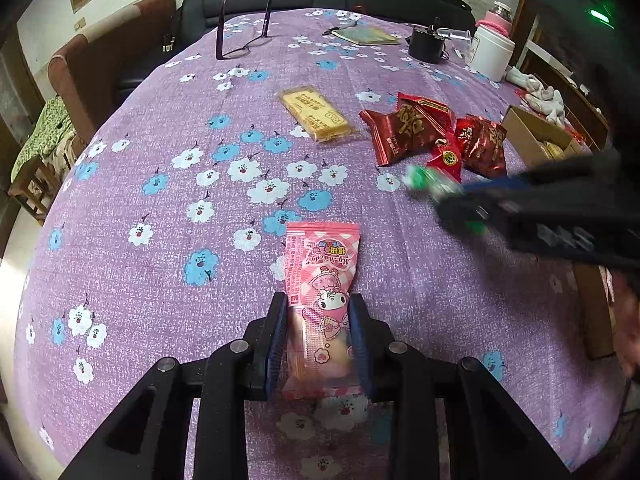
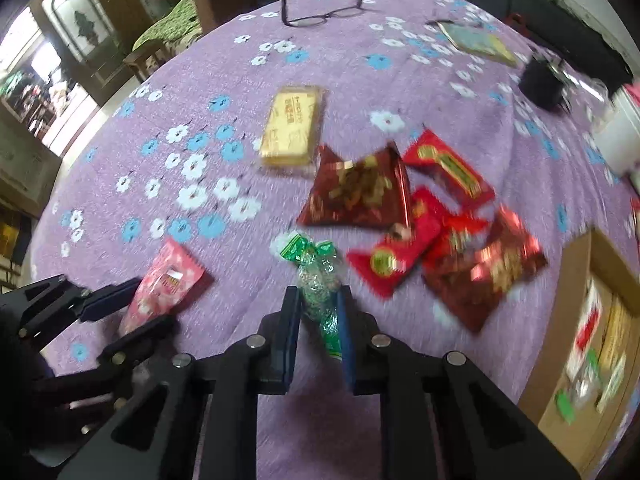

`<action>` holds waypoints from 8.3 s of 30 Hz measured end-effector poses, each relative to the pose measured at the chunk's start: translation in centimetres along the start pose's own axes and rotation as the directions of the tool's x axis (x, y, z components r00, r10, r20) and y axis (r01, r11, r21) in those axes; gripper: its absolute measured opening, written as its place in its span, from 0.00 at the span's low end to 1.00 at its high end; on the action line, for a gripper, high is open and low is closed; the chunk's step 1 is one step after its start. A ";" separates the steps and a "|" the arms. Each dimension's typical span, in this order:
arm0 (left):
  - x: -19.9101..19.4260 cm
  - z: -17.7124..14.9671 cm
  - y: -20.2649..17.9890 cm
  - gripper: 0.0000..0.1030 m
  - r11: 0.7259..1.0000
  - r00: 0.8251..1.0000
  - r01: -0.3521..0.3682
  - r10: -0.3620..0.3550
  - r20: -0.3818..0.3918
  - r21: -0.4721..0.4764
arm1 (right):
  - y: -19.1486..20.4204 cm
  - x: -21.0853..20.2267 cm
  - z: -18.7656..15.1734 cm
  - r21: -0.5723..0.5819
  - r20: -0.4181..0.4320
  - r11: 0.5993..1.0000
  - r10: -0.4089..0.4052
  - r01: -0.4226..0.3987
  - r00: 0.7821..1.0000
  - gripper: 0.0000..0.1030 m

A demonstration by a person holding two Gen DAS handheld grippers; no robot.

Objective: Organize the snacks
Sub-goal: 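Grasp a second pink wafer pack with the left gripper while the right grasps a clear green-tied candy, then carry the pink pack and clear candy over the tray with both grippers, then lower both items into the tray and open both grippers, then move both grippers back toward the snack pile, then grasp the gold biscuit bar with the left gripper, then grasp the red-brown wrapped snack pack with the right gripper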

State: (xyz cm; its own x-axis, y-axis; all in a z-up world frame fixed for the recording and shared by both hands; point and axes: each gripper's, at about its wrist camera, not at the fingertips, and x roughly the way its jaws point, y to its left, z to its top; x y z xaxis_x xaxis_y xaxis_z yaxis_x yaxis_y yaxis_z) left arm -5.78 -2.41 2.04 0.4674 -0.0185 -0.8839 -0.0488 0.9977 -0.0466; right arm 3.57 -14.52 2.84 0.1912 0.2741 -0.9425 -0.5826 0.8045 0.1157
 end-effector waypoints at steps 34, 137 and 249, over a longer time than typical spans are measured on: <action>-0.6 -0.2 -1.8 0.30 0.996 0.996 0.088 -0.088 -0.013 -0.028 | -0.4 -4.3 -9.9 0.228 0.062 0.973 0.024 -0.037 0.998 0.17; -0.1 5.6 -26.9 0.47 0.907 0.943 0.332 -0.320 -0.088 0.260 | -21.4 -11.6 -18.3 0.626 0.127 0.779 -0.146 0.035 0.981 0.18; 1.4 2.3 6.3 0.36 0.987 1.000 0.020 -0.021 0.000 -0.160 | 5.0 -2.4 -0.4 -0.357 -0.111 0.918 0.144 -0.174 0.983 0.46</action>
State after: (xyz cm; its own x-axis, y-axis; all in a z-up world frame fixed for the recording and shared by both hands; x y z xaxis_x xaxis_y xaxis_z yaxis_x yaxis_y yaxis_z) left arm -3.38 4.03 1.59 0.4679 -0.0391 -0.8829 -0.1801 0.9739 -0.1385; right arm -0.13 -11.33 5.56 0.0166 0.3267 -0.9450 -0.8500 0.5023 0.1587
